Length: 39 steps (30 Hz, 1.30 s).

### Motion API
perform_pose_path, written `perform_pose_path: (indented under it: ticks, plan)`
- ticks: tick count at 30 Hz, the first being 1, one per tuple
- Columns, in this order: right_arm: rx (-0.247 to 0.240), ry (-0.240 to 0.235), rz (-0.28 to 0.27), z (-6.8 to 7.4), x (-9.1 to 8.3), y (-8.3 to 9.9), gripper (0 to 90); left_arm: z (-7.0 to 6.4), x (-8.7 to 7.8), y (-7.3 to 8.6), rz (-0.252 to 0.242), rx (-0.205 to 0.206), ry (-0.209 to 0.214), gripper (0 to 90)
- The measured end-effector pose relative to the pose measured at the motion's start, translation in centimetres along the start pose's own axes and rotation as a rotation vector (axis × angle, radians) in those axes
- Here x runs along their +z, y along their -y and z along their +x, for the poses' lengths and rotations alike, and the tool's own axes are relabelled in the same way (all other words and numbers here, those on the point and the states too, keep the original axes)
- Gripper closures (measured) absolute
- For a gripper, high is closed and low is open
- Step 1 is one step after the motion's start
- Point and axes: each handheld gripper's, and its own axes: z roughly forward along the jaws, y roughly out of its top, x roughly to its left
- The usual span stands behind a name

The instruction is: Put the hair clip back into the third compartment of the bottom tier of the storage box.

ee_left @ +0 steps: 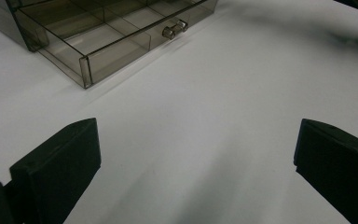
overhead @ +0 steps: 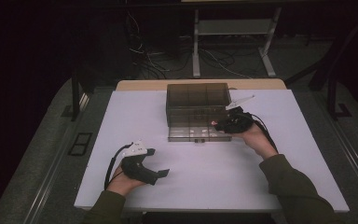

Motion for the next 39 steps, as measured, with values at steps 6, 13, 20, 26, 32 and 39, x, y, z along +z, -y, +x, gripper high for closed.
perform_pose_path:
  ticks: [6, 13, 20, 26, 32, 39]
  plan:
    - [0.0, 0.008, 0.006, -0.1, 0.5, 0.1, 67.7, -0.1, 0.0, 0.0, 0.001, 0.002, 0.002, 0.0]
    - [0.0, 0.017, 0.015, -0.1, 1.2, 0.3, 67.7, -0.1, 0.0, 0.0, 0.002, 0.003, 0.001, 0.0]
    - [0.003, 0.032, 0.027, -0.1, 1.9, 0.5, 67.6, -0.1, 0.0, 0.0, 0.002, 0.004, 0.002, 0.0]
    - [0.004, 0.028, 0.042, -0.1, 2.2, 0.6, 67.2, -0.1, 0.0, 0.0, 0.002, 0.005, 0.003, 0.0]
    - [0.006, 0.029, 0.042, -0.1, 2.2, 0.6, 65.5, -0.1, 0.0, 0.0, 0.002, 0.007, 0.004, 0.0]
    - [0.011, 0.024, 0.032, -0.3, 2.0, 0.6, 64.5, -0.1, 0.0, 0.0, 0.001, 0.006, 0.005, 0.0]
